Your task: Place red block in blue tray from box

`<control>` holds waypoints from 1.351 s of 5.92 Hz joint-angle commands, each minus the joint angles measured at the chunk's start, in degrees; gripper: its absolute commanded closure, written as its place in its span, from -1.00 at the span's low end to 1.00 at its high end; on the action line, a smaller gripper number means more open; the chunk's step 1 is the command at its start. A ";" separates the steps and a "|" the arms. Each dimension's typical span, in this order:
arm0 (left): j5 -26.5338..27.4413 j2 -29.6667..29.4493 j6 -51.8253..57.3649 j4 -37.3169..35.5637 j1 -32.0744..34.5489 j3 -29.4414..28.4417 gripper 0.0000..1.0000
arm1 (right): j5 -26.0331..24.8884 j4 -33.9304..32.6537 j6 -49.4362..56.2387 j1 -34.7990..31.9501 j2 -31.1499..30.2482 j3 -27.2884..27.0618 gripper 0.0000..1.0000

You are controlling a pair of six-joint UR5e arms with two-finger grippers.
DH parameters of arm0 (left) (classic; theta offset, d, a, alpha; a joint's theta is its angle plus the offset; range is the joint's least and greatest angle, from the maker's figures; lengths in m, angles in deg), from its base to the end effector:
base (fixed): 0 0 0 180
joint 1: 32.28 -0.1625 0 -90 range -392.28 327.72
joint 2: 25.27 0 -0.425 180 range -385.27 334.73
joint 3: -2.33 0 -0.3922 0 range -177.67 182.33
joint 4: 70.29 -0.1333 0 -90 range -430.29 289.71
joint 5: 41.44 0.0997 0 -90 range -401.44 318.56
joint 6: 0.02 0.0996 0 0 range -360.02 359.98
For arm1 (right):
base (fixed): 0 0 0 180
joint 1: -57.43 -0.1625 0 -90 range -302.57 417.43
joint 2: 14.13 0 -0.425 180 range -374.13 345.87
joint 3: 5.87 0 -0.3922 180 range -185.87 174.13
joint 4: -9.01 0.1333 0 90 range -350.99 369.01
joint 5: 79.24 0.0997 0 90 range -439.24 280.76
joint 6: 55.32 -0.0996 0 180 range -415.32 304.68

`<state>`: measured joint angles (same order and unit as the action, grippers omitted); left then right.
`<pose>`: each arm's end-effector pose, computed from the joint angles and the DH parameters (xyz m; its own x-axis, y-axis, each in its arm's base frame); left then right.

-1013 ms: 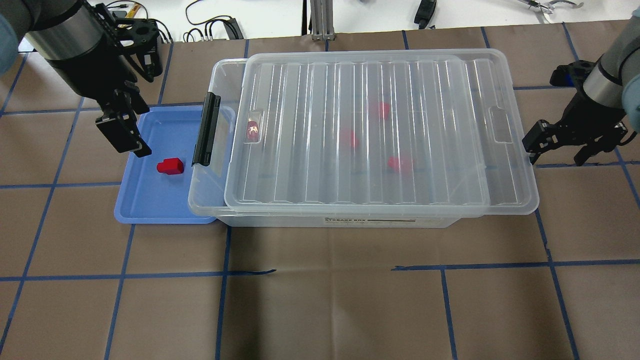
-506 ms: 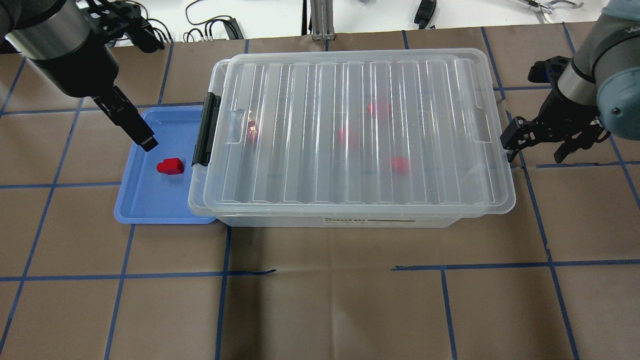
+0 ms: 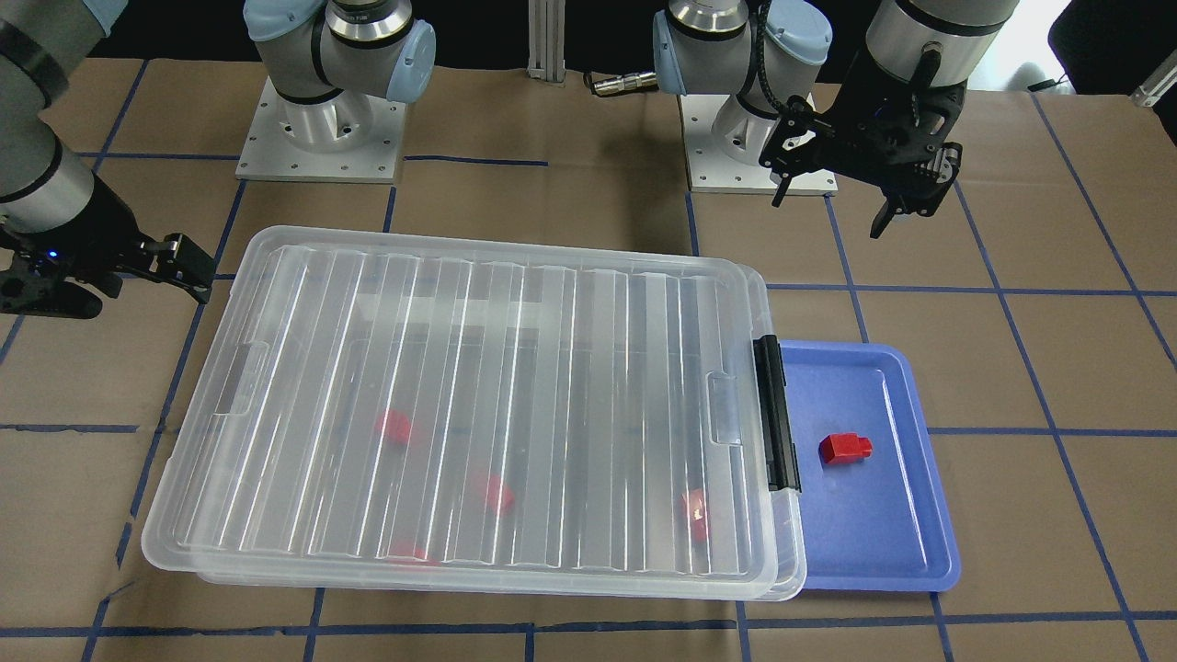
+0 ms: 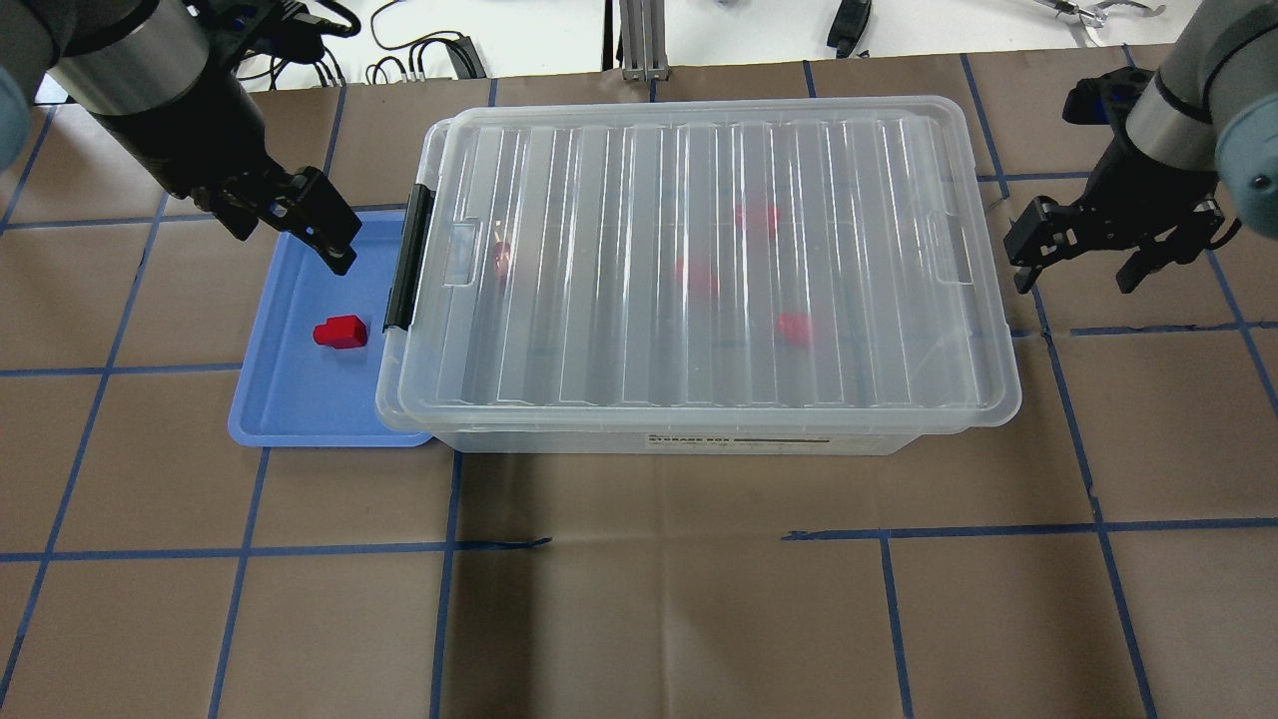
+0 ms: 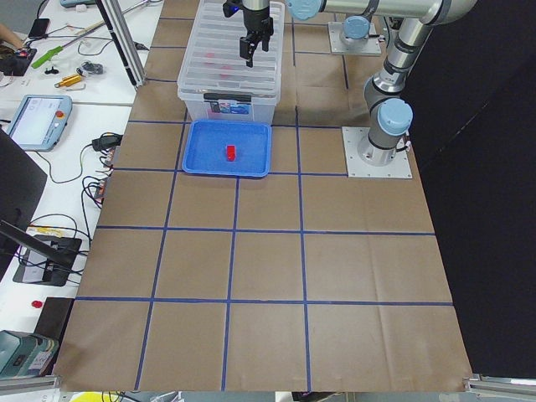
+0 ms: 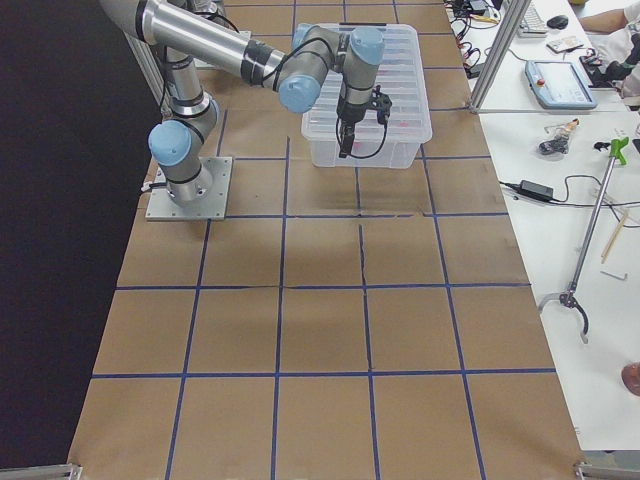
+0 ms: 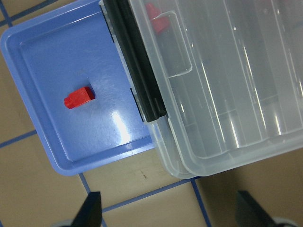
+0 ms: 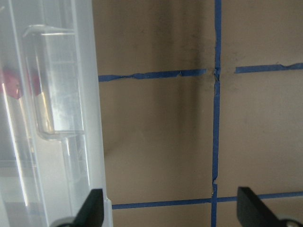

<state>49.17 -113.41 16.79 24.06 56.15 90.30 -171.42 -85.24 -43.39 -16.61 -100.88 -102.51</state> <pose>-0.1191 -0.4798 0.5135 -0.9648 0.2629 -0.0079 0.2628 0.9648 0.0108 -0.0129 -0.5162 0.4106 -0.9976 0.0675 0.0167 0.0689 0.9922 0.1040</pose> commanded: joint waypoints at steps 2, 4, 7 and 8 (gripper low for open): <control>-0.34 1.03 -19.15 -0.05 1.13 0.01 -0.96 | 2.44 11.55 -14.16 -5.19 0.27 11.28 -1.00; -0.69 1.56 -20.32 -0.04 1.13 0.36 -0.96 | 2.45 11.46 -24.47 -14.07 1.32 13.92 -1.00; -0.61 1.83 -19.71 -0.04 1.13 0.62 -0.96 | 1.93 11.55 -25.21 -15.78 1.76 14.46 -1.00; -0.61 1.83 -19.79 0.04 1.13 0.62 -0.96 | 1.83 11.55 -25.12 -15.78 1.85 14.46 -1.00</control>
<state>48.56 -111.59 -2.95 24.05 57.28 90.91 -169.43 -73.70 -68.56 -32.36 -99.10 -88.09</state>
